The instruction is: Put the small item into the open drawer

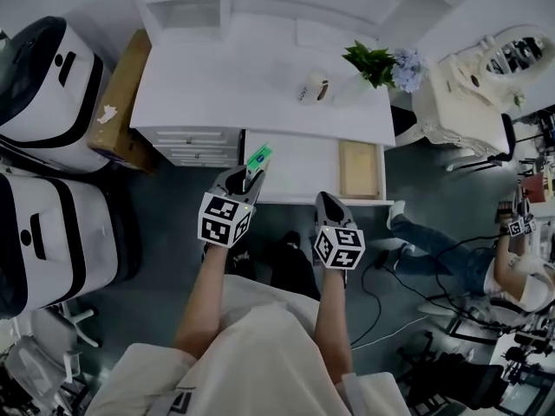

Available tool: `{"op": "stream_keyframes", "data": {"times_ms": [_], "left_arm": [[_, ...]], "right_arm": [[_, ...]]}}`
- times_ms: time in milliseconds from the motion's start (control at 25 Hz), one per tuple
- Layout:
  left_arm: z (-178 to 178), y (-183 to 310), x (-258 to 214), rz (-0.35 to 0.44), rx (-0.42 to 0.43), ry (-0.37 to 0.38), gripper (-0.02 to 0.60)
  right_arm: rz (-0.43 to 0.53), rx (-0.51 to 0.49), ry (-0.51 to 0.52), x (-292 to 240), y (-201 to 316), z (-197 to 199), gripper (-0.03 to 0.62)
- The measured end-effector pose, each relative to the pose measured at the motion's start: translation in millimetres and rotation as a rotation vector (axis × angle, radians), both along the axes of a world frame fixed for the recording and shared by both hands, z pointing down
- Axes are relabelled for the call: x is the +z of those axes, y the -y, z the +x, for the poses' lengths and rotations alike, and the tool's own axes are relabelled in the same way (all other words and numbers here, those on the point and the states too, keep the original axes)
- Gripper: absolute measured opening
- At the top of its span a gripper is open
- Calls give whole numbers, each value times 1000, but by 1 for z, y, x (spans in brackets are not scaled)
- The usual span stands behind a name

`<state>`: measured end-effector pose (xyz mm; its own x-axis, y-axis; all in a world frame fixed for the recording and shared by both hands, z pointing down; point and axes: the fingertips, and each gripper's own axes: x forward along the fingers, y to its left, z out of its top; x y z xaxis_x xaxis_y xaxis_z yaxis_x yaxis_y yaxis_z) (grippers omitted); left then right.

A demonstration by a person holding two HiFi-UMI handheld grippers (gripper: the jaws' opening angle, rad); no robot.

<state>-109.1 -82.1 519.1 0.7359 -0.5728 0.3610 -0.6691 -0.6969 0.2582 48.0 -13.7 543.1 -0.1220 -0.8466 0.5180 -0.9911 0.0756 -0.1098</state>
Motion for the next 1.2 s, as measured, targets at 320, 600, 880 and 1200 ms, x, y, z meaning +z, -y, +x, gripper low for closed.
{"op": "stream_keyframes", "data": {"times_ms": [320,600,880,1200], "left_arm": [[17,19,16,-26,-23,34,97],[47,37,29,-89,-42,13,97],[84,55,58,-165,0,60,98],[108,71,121,-273,116,156,98]], "right_arm": [[-29,-52,19,17,27,18,23],[-72,-117,29,33,48,44,23],[-118,-166,67,55,67,64,24],[-156,-258,77,73,88,71,25]]}}
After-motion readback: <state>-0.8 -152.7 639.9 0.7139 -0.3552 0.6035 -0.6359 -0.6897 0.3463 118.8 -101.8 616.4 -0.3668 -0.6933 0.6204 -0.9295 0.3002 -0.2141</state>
